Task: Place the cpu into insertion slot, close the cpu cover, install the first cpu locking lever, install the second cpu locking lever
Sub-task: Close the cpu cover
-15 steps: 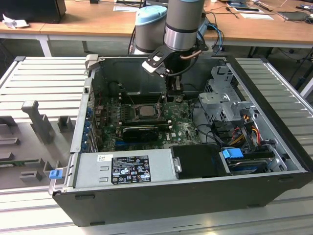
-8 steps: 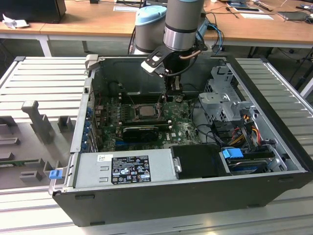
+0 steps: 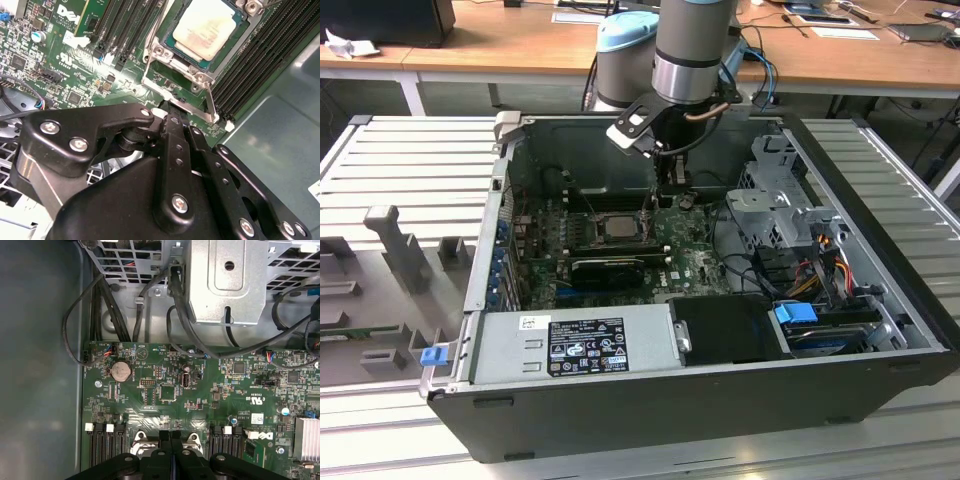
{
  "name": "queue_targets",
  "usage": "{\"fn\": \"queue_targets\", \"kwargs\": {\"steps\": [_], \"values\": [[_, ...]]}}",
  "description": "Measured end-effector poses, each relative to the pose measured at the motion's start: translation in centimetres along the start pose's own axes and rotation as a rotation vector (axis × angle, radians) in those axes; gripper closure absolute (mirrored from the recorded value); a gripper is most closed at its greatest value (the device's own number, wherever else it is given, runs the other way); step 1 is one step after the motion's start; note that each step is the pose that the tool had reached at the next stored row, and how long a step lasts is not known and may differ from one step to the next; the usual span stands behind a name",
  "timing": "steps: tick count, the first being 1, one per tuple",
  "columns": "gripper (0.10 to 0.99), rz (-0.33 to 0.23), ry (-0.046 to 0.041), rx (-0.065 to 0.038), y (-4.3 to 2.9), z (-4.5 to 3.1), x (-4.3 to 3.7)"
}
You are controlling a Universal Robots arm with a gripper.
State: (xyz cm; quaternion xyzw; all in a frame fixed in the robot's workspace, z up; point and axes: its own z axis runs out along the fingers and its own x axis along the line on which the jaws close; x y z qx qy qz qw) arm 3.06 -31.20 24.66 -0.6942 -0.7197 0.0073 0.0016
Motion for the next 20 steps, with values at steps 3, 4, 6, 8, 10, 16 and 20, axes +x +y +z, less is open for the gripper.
{"fn": "queue_targets", "kwargs": {"steps": [3,4,6,8,10,16,20], "values": [[0.98,0.0,0.0,0.0,-0.06,0.0,0.0],[0.98,0.0,-0.0001,0.0,-0.08,0.0,0.0],[0.98,0.0,0.0,0.0,-0.12,0.0,0.0],[0.98,0.0,-0.0001,0.0,-0.15,0.0,0.0],[0.98,0.0,-0.0001,0.0,-0.2,0.0,0.0],[0.98,0.0,-0.0001,0.0,-0.26,0.0,0.01],[0.98,0.0,-0.0001,0.0,-0.31,0.0,0.01]]}}
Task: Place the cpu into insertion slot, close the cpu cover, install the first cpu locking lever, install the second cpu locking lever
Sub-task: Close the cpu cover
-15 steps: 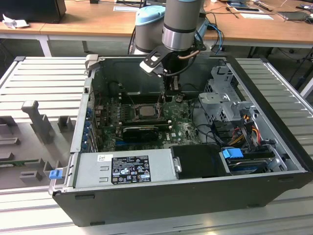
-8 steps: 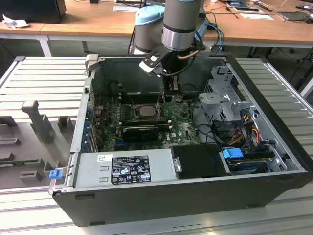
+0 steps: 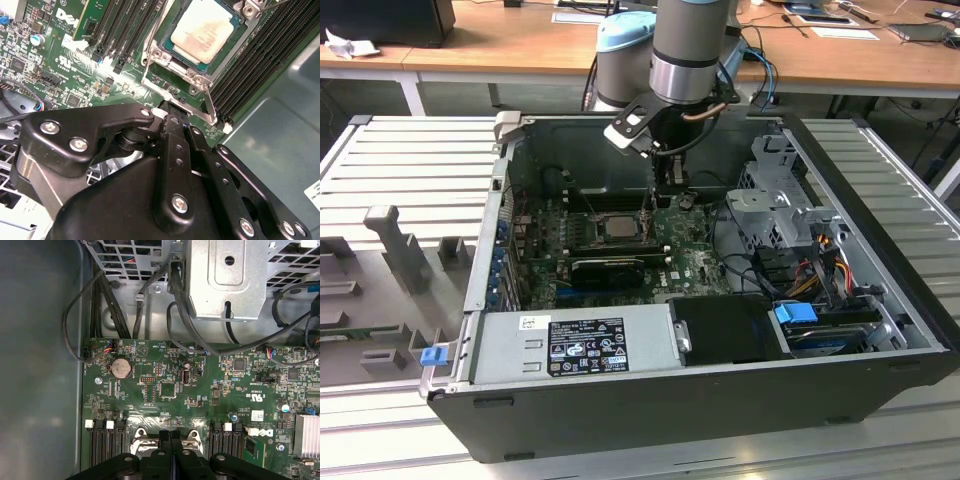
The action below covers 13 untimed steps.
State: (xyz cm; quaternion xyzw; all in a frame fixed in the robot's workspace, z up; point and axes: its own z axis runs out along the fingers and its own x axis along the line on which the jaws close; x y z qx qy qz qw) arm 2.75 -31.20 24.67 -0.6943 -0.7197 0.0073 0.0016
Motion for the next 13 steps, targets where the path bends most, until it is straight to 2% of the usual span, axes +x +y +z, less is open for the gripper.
{"fn": "queue_targets", "kwargs": {"steps": [13], "values": [[0.98,0.0,0.0,0.0,-0.33,0.0,0.01]]}}
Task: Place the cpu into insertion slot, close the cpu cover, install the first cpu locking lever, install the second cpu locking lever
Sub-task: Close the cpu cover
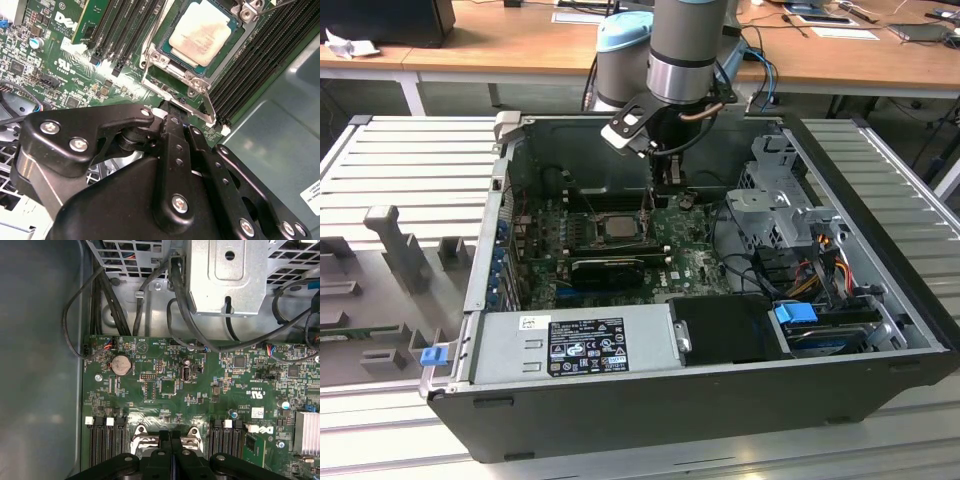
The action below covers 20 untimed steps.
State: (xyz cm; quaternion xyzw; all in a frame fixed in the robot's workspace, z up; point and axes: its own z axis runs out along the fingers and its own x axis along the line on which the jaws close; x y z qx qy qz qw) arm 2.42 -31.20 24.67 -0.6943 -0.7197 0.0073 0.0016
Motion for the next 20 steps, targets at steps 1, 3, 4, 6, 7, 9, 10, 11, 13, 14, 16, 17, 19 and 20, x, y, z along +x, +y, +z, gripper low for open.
{"fn": "queue_targets", "kwargs": {"steps": [1,3,4,6,7,9,10,11,13,14,16,17,19,20], "values": [[0.98,0.0,0.0,0.0,-0.01,0.0,0.0],[0.98,0.0,0.0,0.0,-0.05,0.0,0.0],[0.98,0.0,0.0,0.0,-0.08,0.0,0.0],[0.98,0.0,0.0,0.0,-0.13,0.0,0.0],[0.98,0.0,0.0,0.0,-0.16,0.0,0.01],[0.98,0.0,0.0,0.0,-0.21,0.0,0.01],[0.98,0.0,0.0,0.0,-0.26,0.0,0.01],[0.98,0.0,0.0001,0.0,-0.31,0.01,0.01],[0.98,0.0,0.0,0.0,-0.45,0.01,0.02],[0.98,0.0,0.0001,0.0,-0.57,0.01,0.02],[0.98,0.0,0.0001,0.0,-0.72,0.02,0.03],[0.98,0.0,0.0,0.0,-0.78,0.03,0.03],[0.98,0.0,0.0,-0.001,-0.95,0.34,0.04],[0.98,-0.002,0.0,-0.001,-1.15,0.85,0.05]]}}
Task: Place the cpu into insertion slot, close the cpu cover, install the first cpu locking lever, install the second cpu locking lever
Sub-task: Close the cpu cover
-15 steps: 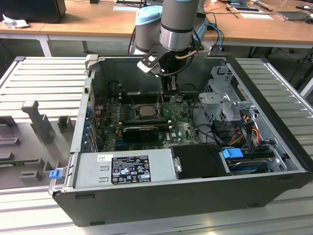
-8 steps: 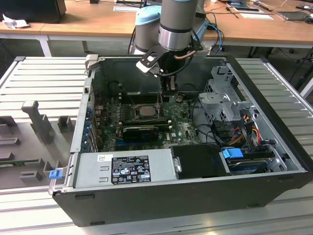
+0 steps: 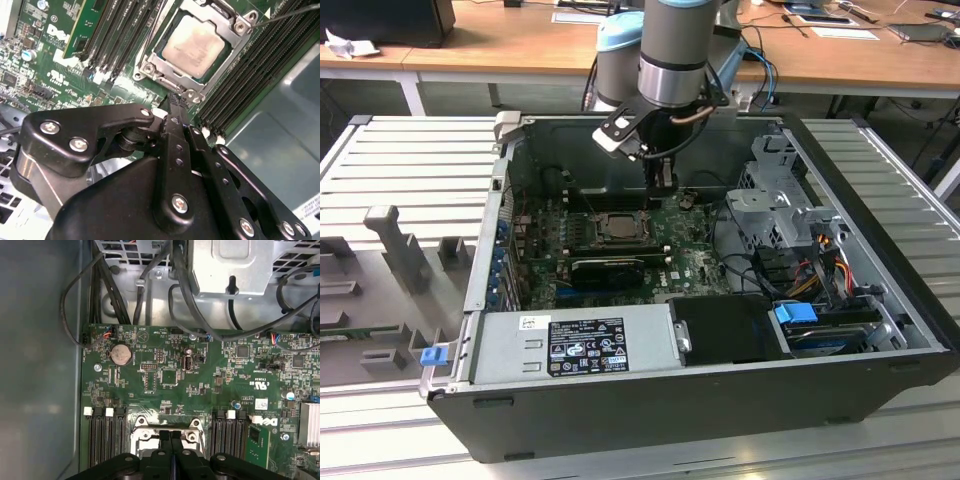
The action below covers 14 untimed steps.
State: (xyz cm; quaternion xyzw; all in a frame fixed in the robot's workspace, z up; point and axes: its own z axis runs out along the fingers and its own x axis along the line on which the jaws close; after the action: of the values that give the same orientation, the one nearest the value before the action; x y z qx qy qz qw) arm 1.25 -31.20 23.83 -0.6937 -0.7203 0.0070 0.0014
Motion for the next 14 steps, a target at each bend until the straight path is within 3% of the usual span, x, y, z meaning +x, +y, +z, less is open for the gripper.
{"fn": "queue_targets", "kwargs": {"steps": [3,8,14], "values": [[0.98,-0.018,0.0008,0.0,-1.05,0.85,0.05],[0.98,-0.019,0.0024,0.0,-2.71,0.94,0.11],[0.98,-0.019,0.0024,0.0,-4.03,0.98,0.16]]}}
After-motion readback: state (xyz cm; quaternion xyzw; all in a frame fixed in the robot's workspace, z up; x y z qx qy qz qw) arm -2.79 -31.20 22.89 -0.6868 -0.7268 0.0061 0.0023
